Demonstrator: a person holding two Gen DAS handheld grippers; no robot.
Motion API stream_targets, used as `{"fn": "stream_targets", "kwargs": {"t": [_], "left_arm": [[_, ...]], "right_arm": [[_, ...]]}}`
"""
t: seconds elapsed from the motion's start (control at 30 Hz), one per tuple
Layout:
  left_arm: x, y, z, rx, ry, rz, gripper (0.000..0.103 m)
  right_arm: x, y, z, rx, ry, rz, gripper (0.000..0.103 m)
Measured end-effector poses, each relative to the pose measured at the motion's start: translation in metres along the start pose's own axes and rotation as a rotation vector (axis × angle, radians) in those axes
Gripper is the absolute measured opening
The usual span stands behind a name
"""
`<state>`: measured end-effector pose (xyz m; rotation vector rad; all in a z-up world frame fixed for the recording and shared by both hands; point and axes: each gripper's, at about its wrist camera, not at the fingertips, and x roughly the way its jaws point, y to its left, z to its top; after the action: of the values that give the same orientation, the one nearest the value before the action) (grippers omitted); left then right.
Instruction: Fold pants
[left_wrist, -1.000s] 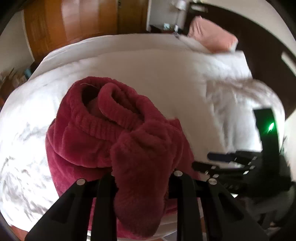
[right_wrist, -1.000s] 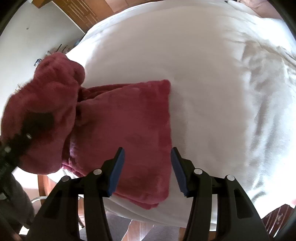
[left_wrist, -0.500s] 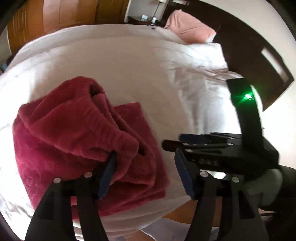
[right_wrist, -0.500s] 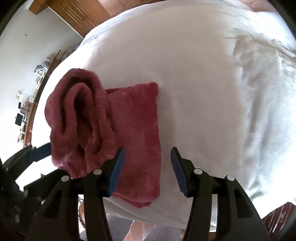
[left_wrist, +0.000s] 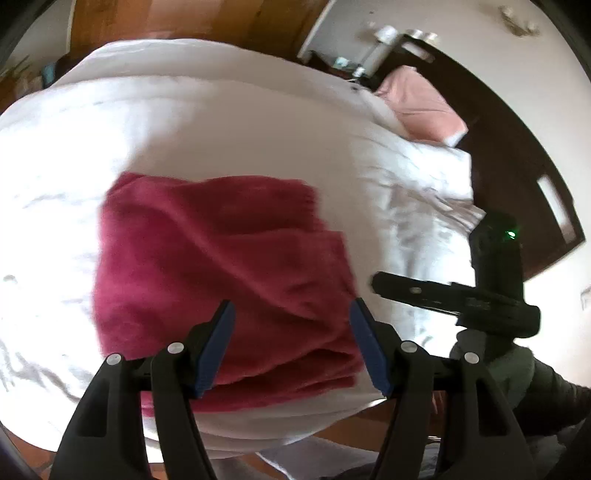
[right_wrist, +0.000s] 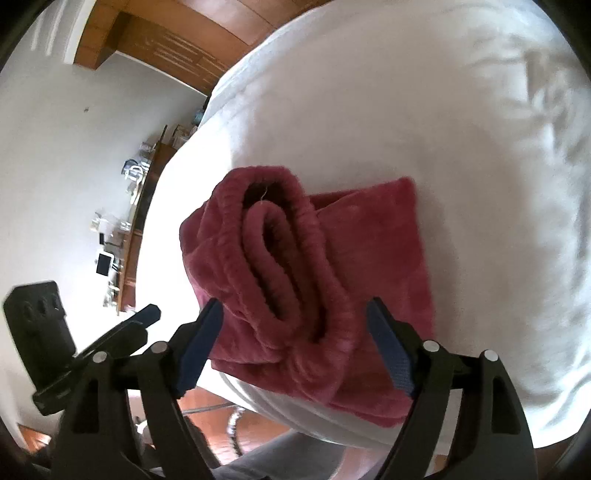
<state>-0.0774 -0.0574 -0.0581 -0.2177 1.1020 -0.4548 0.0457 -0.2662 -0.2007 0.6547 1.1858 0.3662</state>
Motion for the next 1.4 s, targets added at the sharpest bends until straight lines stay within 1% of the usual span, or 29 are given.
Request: {"fn": "stream_targets", "kwargs": {"t": [0.1, 0.2, 0.23, 0.27, 0.3, 0.33, 0.4, 0.43, 0.47, 0.5, 0.57, 0.63, 0.77, 0.83, 0.87, 0.93, 1.0, 1.07, 1.13, 1.17, 1.23, 1.27, 1.3, 1.33, 1.37, 1.4], "left_arm": [[0.000, 0.024, 0.004, -0.016, 0.014, 0.021, 0.064], [0.002, 0.039, 0.009, -0.001, 0.035, 0.030, 0.064], [0.002, 0.044, 0.011, 0.012, 0.042, 0.033, 0.065], [0.001, 0.049, 0.013, 0.024, 0.047, 0.034, 0.065], [0.002, 0.056, 0.014, 0.036, 0.055, 0.036, 0.065], [0.004, 0.061, 0.015, 0.041, 0.065, 0.036, 0.065], [0.009, 0.075, 0.016, 0.053, 0.090, 0.032, 0.065], [0.012, 0.079, 0.015, 0.058, 0.100, 0.031, 0.065], [0.015, 0.084, 0.015, 0.066, 0.113, 0.030, 0.065], [0.018, 0.088, 0.014, 0.070, 0.123, 0.027, 0.065], [0.023, 0.095, 0.012, 0.080, 0.145, 0.020, 0.065], [0.026, 0.101, 0.010, 0.103, 0.165, 0.021, 0.065], [0.025, 0.109, 0.008, 0.124, 0.177, 0.002, 0.065], [0.025, 0.111, 0.006, 0.134, 0.185, -0.010, 0.065], [0.027, 0.111, 0.003, 0.140, 0.196, -0.018, 0.065], [0.033, 0.108, -0.001, 0.160, 0.220, -0.027, 0.065], [0.041, 0.103, -0.010, 0.191, 0.254, -0.037, 0.065], [0.050, 0.099, -0.017, 0.215, 0.290, -0.049, 0.065], [0.060, 0.098, -0.026, 0.250, 0.319, -0.039, 0.066], [0.062, 0.098, -0.028, 0.260, 0.321, -0.032, 0.067], [0.063, 0.099, -0.028, 0.271, 0.319, -0.025, 0.067], [0.062, 0.099, -0.028, 0.267, 0.316, -0.027, 0.067], [0.061, 0.100, -0.028, 0.265, 0.314, -0.027, 0.067], [0.061, 0.101, -0.028, 0.261, 0.312, -0.027, 0.067], [0.060, 0.101, -0.028, 0.257, 0.311, -0.026, 0.067], [0.059, 0.102, -0.028, 0.253, 0.310, -0.023, 0.067]], "right_arm": [[0.015, 0.008, 0.002, 0.021, 0.014, -0.024, 0.081], [0.018, 0.027, 0.005, 0.006, -0.036, -0.152, 0.081], [0.017, 0.035, 0.005, -0.016, -0.057, -0.172, 0.081], [0.014, 0.046, 0.005, -0.050, -0.077, -0.198, 0.078], [0.013, 0.057, 0.003, -0.084, -0.091, -0.218, 0.073], [0.013, 0.063, 0.001, -0.102, -0.091, -0.224, 0.070], [0.022, 0.071, -0.009, -0.114, -0.060, -0.228, 0.055], [0.031, 0.072, -0.011, -0.111, -0.038, -0.242, 0.051], [0.037, 0.072, -0.013, -0.104, -0.023, -0.255, 0.042], [0.044, 0.071, -0.015, -0.091, -0.009, -0.274, 0.031], [0.054, 0.068, -0.018, -0.052, 0.017, -0.303, 0.011], [0.039, 0.070, -0.018, -0.025, -0.018, -0.273, 0.010], [-0.012, 0.071, -0.022, 0.009, -0.086, -0.241, 0.010], [-0.025, 0.062, -0.031, 0.020, -0.078, -0.276, 0.010], [-0.023, 0.057, -0.038, 0.023, -0.064, -0.300, 0.010], [-0.005, 0.042, -0.050, 0.047, -0.023, -0.342, 0.010], [0.023, 0.025, -0.061, 0.070, 0.016, -0.383, 0.010], [0.036, 0.020, -0.065, 0.067, 0.020, -0.400, 0.010], [0.041, 0.021, -0.062, 0.059, 0.005, -0.409, 0.011], [0.041, 0.023, -0.061, 0.056, 0.002, -0.401, 0.017], [0.033, 0.028, -0.059, 0.032, -0.004, -0.393, 0.032], [0.028, 0.031, -0.058, 0.023, -0.013, -0.391, 0.048], [0.021, 0.035, -0.055, 0.016, -0.033, -0.386, 0.058], [0.012, 0.040, -0.052, 0.001, -0.072, -0.383, 0.070], [0.007, 0.045, -0.048, -0.016, -0.097, -0.384, 0.077], [0.005, 0.047, -0.045, -0.028, -0.108, -0.385, 0.078]]}}
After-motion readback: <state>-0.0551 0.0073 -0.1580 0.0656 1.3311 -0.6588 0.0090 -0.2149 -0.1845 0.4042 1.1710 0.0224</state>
